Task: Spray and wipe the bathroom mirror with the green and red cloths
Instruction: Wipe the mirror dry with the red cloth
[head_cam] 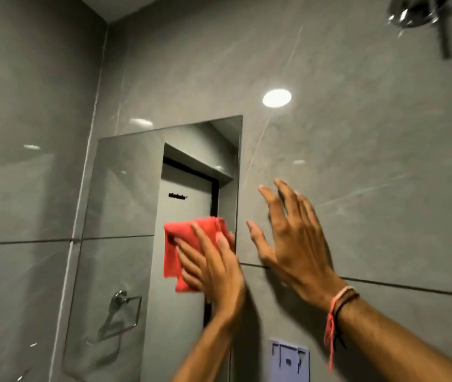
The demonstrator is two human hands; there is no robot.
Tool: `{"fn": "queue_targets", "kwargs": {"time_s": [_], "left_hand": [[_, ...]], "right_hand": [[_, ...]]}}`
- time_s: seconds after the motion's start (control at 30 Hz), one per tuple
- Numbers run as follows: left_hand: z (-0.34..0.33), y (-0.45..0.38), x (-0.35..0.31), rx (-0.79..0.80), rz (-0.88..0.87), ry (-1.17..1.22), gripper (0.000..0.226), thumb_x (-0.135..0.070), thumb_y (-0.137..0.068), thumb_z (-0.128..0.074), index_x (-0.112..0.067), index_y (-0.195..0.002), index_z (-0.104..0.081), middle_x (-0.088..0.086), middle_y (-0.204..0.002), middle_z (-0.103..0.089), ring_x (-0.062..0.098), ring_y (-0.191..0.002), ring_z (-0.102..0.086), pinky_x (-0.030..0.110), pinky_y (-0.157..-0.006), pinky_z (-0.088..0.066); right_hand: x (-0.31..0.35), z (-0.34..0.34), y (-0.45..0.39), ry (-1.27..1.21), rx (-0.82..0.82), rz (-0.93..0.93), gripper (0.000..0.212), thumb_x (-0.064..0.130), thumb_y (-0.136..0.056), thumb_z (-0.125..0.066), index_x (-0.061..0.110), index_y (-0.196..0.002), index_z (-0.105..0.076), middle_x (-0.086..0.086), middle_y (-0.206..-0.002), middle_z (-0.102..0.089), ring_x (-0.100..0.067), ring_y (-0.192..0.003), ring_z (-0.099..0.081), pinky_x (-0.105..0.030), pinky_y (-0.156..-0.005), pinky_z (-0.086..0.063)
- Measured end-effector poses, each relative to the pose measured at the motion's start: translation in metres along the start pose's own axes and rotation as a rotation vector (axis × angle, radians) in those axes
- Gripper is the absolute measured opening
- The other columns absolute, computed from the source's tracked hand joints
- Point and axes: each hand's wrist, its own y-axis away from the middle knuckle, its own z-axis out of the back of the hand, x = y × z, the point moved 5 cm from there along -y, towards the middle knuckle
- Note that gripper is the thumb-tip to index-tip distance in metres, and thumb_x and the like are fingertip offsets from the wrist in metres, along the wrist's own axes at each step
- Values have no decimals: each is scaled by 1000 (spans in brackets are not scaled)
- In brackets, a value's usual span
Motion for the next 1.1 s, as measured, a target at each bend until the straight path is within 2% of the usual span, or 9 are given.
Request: {"fn": "queue_targets", "kwargs": {"time_s": [0.2, 0.33, 0.47, 0.57, 0.67, 0.77, 0.87, 1.0, 1.1], "left_hand": [[-26, -113, -158, 91, -300, 15, 80, -56, -95, -49, -30, -161, -10, 13, -171, -2, 29, -158, 0, 51, -125, 0], [-28, -133, -198, 170, -675, 91, 96, -33, -86, -66, -17, -161, -9, 12, -170, -18, 29, -156, -17, 54, -126, -11], [-31, -116, -199, 245, -913, 185, 103, -25, -78, -68, -4, -159, -8, 14, -167, -23, 28, -151, -30, 50, -123, -24], [-38, -80, -205, 341, -1095, 304, 108, -12, -74, -69, 5, -157, -3, 9, -167, -23, 25, -150, -33, 56, -118, -33], [-44, -35, -213, 432, -1186, 354, 103, -22, -75, -70, 11, -154, -13, 5, -167, -10, 29, -150, -34, 55, -117, -32], [-48, 12, -214, 520, -1132, 350, 115, -38, -74, -79, 7, -156, -13, 20, -168, -11, 30, -157, -19, 52, -125, -22], [-39, 50, -206, 620, -924, 445, 125, -46, -68, -86, -9, -160, -11, 12, -170, -15, 23, -158, -10, 45, -129, -14], [-33, 103, -178, 794, -274, 798, 104, -25, -70, -88, -16, -156, -29, 2, -151, -49, 18, -137, -53, 46, -113, -47], [-35, 153, -152, 1020, -1, 903, 72, -13, -72, -86, -11, -137, -55, 10, -131, -70, 25, -118, -69, 48, -101, -56]], "right_hand": [[-9, 23, -31, -366, -120, -206, 57, 48, -97, -56, 21, -147, -48, -5, -149, -51, -22, -130, -61, -38, -103, -55], [-27, 26, -62, -746, -180, -512, 52, 41, -98, -64, 19, -143, -51, 2, -133, -60, 1, -93, -67, -2, -79, -48], [-50, 30, -86, -1064, -205, -803, 65, 52, -97, -62, 12, -146, -48, -5, -118, -71, -23, -105, -74, -44, -100, -59], [-58, 38, -92, -1256, -120, -858, 61, 56, -91, -68, 13, -133, -63, -9, -119, -76, -24, -106, -76, -41, -94, -62], [-73, 54, -80, -1260, -195, -892, 35, 34, -87, -80, 8, -109, -76, -14, -107, -81, -25, -95, -79, -42, -90, -64], [-100, 80, -49, -1166, -277, -878, 30, 21, -88, -80, 4, -112, -77, -13, -102, -81, -21, -82, -78, -38, -81, -65], [-119, 109, -11, -1118, -326, -836, 31, 23, -91, -77, 5, -117, -75, -7, -100, -81, -17, -87, -78, -33, -76, -63], [-137, 144, 52, -1140, -360, -861, 34, 18, -96, -71, 0, -125, -70, -19, -121, -77, -32, -116, -73, -47, -102, -60], [-143, 158, 108, -1145, -339, -927, 37, 16, -98, -67, -4, -128, -67, -23, -126, -74, -31, -112, -74, -49, -101, -60]]}}
